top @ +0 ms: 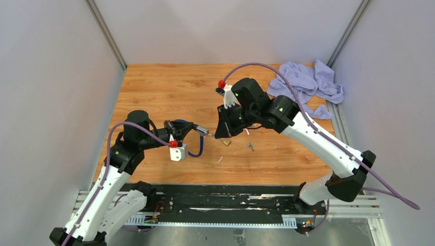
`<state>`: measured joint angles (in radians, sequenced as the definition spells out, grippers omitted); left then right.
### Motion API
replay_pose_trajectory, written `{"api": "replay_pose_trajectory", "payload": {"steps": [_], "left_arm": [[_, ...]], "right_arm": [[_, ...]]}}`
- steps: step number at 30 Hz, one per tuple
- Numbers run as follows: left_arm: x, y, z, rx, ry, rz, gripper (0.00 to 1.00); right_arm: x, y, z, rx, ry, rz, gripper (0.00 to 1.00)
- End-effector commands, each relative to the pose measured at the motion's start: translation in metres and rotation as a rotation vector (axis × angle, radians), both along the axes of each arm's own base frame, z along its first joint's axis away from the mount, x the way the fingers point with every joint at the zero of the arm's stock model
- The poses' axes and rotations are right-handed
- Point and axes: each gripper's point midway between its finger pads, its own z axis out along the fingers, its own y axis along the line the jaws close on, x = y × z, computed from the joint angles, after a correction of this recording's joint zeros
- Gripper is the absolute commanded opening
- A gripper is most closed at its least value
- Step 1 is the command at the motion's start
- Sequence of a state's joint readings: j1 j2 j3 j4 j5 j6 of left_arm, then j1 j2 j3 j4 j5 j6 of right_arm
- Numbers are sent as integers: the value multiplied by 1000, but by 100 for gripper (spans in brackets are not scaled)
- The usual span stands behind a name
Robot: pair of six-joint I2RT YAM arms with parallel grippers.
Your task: Unlock with the key
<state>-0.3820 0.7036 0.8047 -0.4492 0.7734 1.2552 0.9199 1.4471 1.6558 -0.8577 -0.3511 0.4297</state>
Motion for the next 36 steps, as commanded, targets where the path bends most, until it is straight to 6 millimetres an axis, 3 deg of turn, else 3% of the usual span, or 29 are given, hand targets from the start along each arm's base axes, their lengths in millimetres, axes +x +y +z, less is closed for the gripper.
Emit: {"api": "replay_pose_trajectory", "payload": {"steps": [1,36], "left_arm": [[-2,-3,14,-18,-65,-19,0],[0,-2,16,-16,-83,-12,0]], "right_arm": [[1,-5,12,48,-13,-12,1],[5,2,-1,51,35,-11,1]]}}
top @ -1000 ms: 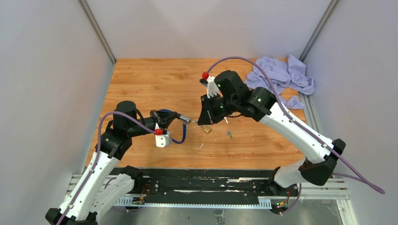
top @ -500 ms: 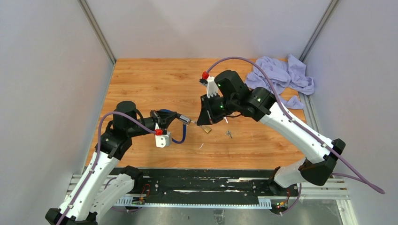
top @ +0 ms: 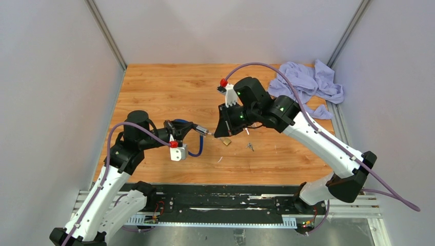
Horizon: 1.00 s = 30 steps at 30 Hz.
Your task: Unlock with the key
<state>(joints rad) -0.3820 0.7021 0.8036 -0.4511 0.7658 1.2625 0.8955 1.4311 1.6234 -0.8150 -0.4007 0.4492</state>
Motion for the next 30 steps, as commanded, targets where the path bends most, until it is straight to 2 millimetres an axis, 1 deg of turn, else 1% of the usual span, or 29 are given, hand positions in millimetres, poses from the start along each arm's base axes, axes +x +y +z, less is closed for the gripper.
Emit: {"api": "replay_pose_trajectory", "payload": {"steps": [1,12,23,30], "left_arm": [[0,-3,17,-21,-78,-16,0],[-1,-2,18,-17,-88,-19,0],[-2,-3,14,-7,-87,-28,0],[-2,-3,14,-8,-86,-27,0]], "right_arm": [[4,1,-4,4,11,-14,1],[9,-2,-12,-17,17,-49,1],[2,-2,4,60,15,-6,1],[5,0,5,68,16,-7,1]]}}
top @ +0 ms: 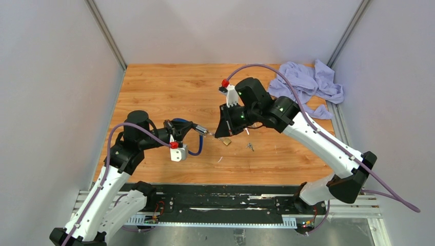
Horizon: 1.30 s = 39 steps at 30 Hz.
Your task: Unlock with the key
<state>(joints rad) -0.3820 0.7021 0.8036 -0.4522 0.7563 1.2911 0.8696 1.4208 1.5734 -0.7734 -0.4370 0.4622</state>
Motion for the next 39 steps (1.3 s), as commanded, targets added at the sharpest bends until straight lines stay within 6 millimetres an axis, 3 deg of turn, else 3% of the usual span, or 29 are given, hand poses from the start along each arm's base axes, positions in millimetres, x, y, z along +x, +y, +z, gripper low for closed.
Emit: {"api": "replay_pose_trajectory", "payload": {"steps": [1,20,31,39], "left_arm": [[-3,-4,14,-20,-61,-29,0],[0,-3,13,-11,-60,-21,0],[34,12,12,18,-79,177,0],[35,14,14,16,-82,193,0]], "right_arm": [[2,1,12,51,-12,-1,1],[13,5,7,39,-1,-39,1],[24,7,-1,-6,-16,-118,1],[23,18,-10,14,23,-110,1]]}}
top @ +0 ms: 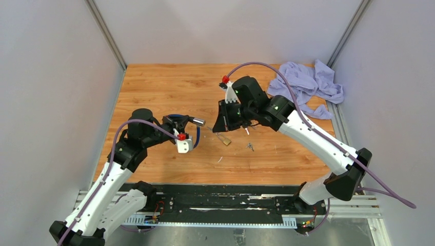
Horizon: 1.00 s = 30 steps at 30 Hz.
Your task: Unlock with the key
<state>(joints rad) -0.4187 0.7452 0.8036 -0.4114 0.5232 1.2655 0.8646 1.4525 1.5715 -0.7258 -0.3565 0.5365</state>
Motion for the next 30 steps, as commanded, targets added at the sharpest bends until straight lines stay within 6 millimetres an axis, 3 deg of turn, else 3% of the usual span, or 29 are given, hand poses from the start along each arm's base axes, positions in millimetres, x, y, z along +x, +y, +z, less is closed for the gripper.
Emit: {"api": "replay_pose_trajectory", "payload": {"steps": [1,12,30], "left_arm": [[1,-4,23,-41,-77,-9,0],[-25,-18,22,-58,-96,-157,0],[-25,-16,18,-35,-97,-154,0]], "right_arm": [[0,12,-3,31,16,8,0],[-8,9,7,65,-23,55,1],[-5,-5,9,68,-41,35,1]]}}
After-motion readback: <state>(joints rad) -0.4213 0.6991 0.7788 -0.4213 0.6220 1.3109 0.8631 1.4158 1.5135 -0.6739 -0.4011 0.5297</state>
